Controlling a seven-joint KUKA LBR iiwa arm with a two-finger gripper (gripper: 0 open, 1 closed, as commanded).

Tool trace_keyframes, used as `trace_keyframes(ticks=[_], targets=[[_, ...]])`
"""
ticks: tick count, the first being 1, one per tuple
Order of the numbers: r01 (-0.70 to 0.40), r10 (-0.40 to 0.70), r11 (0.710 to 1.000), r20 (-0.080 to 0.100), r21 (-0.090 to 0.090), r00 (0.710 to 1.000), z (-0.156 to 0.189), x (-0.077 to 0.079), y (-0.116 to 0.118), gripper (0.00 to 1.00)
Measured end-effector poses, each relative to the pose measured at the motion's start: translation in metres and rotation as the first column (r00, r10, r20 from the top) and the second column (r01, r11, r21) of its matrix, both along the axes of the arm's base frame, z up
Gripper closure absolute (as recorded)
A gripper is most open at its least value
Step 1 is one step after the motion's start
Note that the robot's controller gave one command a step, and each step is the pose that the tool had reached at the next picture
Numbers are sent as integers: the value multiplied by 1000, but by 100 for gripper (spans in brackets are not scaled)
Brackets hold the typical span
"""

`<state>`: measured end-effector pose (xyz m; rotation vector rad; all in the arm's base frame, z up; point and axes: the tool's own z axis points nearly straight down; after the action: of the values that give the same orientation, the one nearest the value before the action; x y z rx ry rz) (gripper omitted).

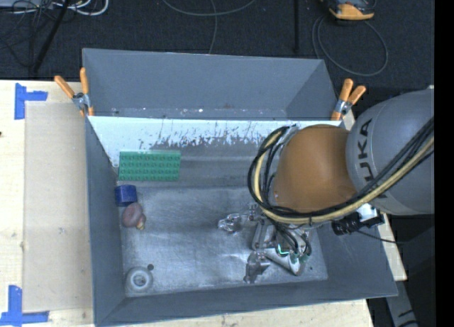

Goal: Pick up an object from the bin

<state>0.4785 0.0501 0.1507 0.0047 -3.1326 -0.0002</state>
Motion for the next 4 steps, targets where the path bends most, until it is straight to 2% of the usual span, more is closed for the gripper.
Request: trace_keyframes(ticks=[1, 2, 3, 4], targets=[[-54, 54, 999, 11, 1, 998, -81, 109, -24, 0], [-36, 36, 999, 9, 0, 999, -50, 90, -43, 0], [27, -27, 1000, 9, 2, 1000, -44, 88, -55, 0], [8, -8, 1000, 11, 1, 1000, -80, 99, -44, 0]])
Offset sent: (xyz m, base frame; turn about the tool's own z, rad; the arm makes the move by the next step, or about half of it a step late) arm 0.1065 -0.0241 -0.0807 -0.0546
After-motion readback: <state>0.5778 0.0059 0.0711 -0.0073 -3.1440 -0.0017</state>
